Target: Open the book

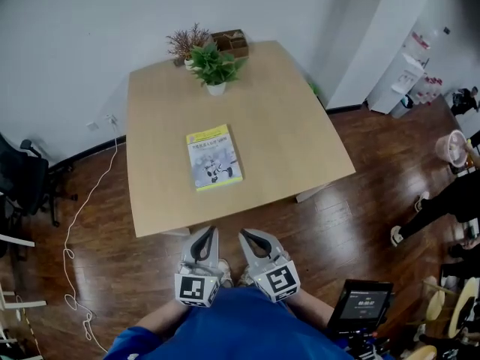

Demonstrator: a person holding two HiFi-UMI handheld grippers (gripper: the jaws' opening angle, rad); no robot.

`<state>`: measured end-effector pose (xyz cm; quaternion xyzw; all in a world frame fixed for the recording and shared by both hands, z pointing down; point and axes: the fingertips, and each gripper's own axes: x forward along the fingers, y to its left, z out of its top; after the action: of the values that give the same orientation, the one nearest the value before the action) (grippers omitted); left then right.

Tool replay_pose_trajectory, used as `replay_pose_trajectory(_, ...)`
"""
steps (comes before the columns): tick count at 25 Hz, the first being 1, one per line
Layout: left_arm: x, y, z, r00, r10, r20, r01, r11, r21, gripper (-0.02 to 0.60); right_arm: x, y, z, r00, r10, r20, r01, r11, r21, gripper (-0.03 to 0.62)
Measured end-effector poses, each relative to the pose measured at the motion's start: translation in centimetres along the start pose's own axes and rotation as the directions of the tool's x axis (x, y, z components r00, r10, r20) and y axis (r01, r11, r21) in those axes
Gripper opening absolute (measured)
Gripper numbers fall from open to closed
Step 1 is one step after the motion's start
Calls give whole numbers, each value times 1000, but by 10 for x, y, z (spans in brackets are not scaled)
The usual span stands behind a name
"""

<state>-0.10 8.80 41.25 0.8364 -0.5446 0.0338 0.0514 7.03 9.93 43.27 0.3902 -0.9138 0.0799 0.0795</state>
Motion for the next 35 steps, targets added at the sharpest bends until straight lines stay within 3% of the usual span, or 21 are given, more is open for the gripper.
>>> replay_pose_trajectory(26,18,50,-3,997,-74,25,75,997,-23,7,44,-3,2,993,-115,-12,114,993,-19,3)
replay_pose_trajectory(35,63,60,-10,997,-74,-3,74,997,-19,7,74,-42,3,994,-104,-27,103,995,-4,3)
